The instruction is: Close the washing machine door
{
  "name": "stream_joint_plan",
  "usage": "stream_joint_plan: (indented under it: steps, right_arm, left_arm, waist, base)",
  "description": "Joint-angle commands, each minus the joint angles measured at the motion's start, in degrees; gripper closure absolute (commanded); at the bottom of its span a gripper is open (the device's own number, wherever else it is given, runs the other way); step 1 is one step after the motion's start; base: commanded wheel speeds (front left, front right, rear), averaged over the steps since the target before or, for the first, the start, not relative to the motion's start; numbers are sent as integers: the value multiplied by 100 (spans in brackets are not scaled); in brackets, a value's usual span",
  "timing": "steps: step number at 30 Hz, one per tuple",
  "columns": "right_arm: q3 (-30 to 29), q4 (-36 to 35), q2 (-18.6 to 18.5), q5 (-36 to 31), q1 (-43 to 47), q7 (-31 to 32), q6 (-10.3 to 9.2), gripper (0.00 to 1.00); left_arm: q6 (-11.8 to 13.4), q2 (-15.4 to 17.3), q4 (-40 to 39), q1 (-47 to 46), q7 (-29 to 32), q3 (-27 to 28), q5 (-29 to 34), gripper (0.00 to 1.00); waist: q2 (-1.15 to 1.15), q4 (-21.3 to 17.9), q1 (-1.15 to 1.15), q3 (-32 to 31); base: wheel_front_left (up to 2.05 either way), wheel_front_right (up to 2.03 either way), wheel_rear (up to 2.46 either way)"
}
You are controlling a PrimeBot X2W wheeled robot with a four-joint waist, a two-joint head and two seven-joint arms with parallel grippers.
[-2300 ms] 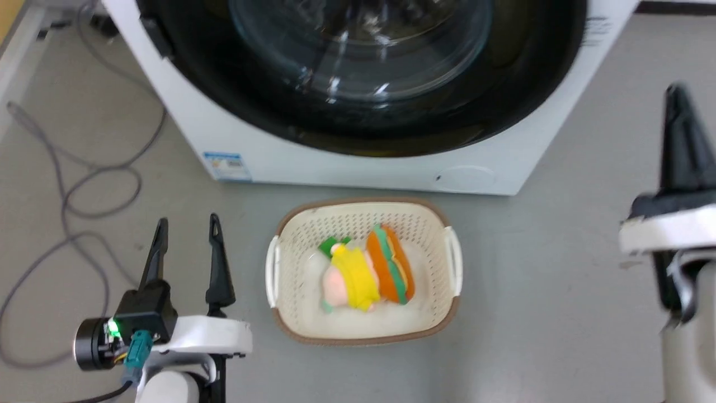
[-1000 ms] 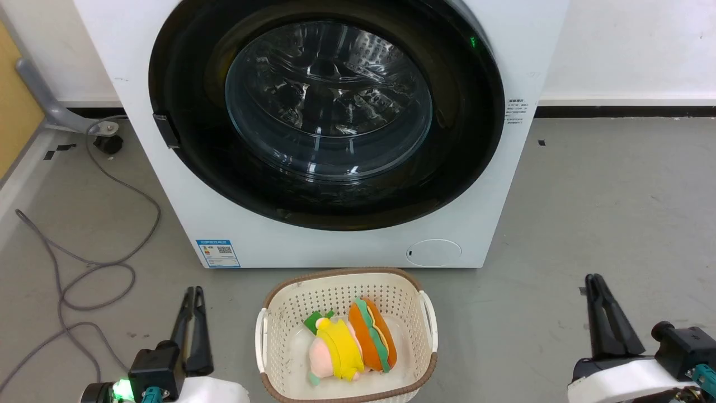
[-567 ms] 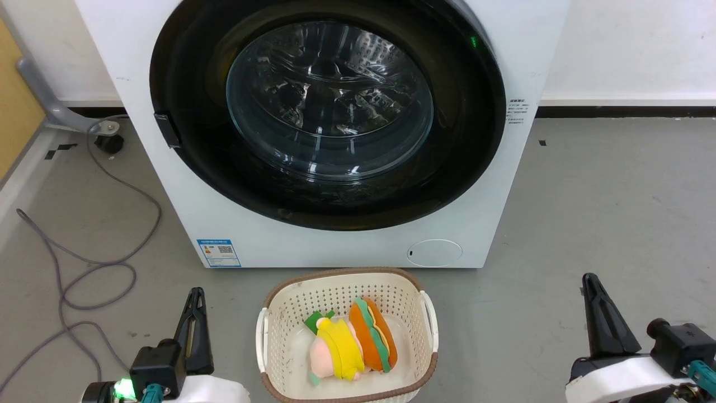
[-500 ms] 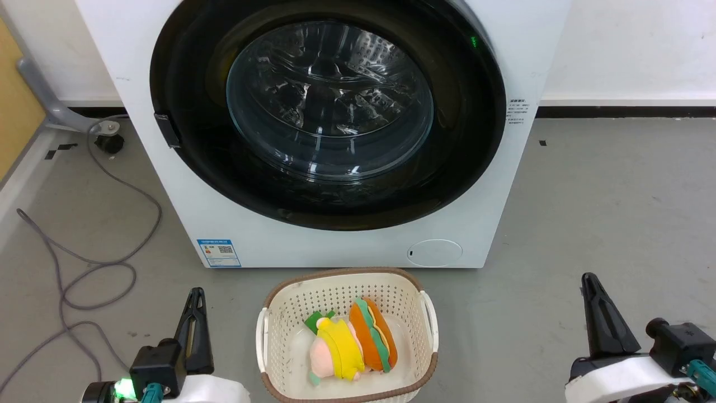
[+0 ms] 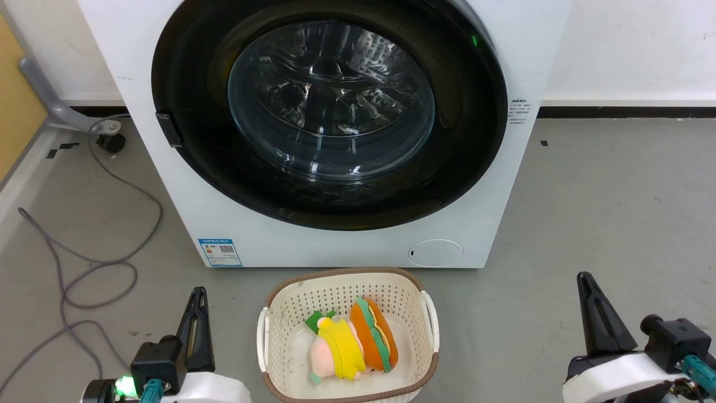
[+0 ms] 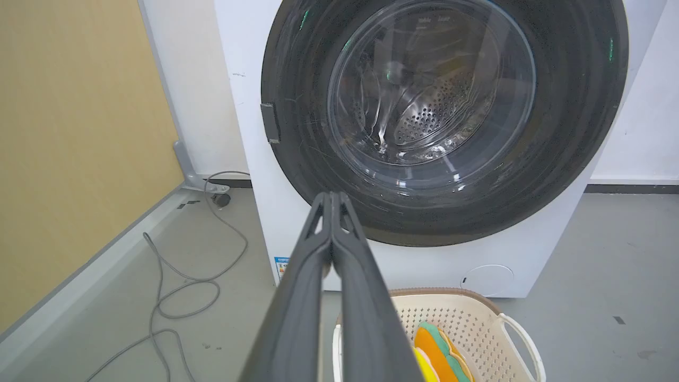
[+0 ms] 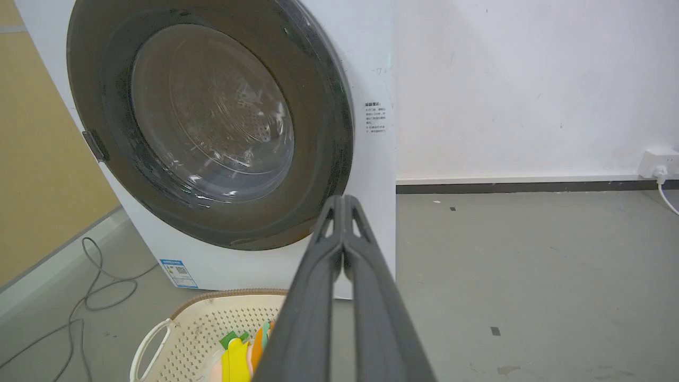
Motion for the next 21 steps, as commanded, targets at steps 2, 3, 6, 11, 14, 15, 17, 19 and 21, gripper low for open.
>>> stream_joint_plan:
  steps: [2, 3, 6, 11, 14, 15, 17, 19, 21]
  right_arm:
    - [20, -69, 8, -72, 28, 43, -1, 100]
    - [24, -77, 8, -81, 29, 55, -1, 100]
    - [34, -101, 9, -106, 32, 90, -2, 100]
    - [51, -140, 10, -148, 36, 149, -2, 100]
    - [61, -164, 10, -174, 39, 184, -2, 100]
    - [64, -171, 11, -182, 40, 196, -2, 100]
    - [71, -187, 11, -199, 41, 219, -2, 100]
    - [78, -203, 12, -216, 43, 243, -2, 100]
    - [88, -227, 12, -241, 46, 278, -2, 100]
  left_arm:
    - [-41, 1, -36, -59, 58, 4, 54, 100]
    - [-46, 1, -39, -61, 70, 4, 56, 100]
    - [-60, 1, -49, -67, 105, 4, 61, 100]
    - [-83, 1, -66, -78, 164, 5, 69, 100]
    - [-97, 1, -76, -84, 199, 5, 74, 100]
    - [-102, 1, -79, -86, 210, 5, 76, 100]
    - [-111, 2, -86, -90, 234, 6, 79, 100]
    - [-121, 2, -93, -94, 257, 6, 83, 100]
    - [-135, 2, -103, -100, 292, 6, 88, 100]
  waist:
    - [0, 3, 0, 0]
    - [0, 4, 0, 0]
    - [0, 8, 0, 1]
    - [0, 13, 0, 1]
    - [0, 17, 0, 1]
    - [0, 18, 0, 1]
    - [0, 20, 0, 2]
    - [0, 22, 0, 2]
    - [0, 26, 0, 2]
  base:
    - [0, 0, 0]
    - [0, 0, 0]
    - [0, 0, 0]
    - [0, 0, 0]
    - [0, 0, 0]
    - [0, 0, 0]
    - [0, 0, 0]
    - [0, 0, 0]
    - [0, 0, 0]
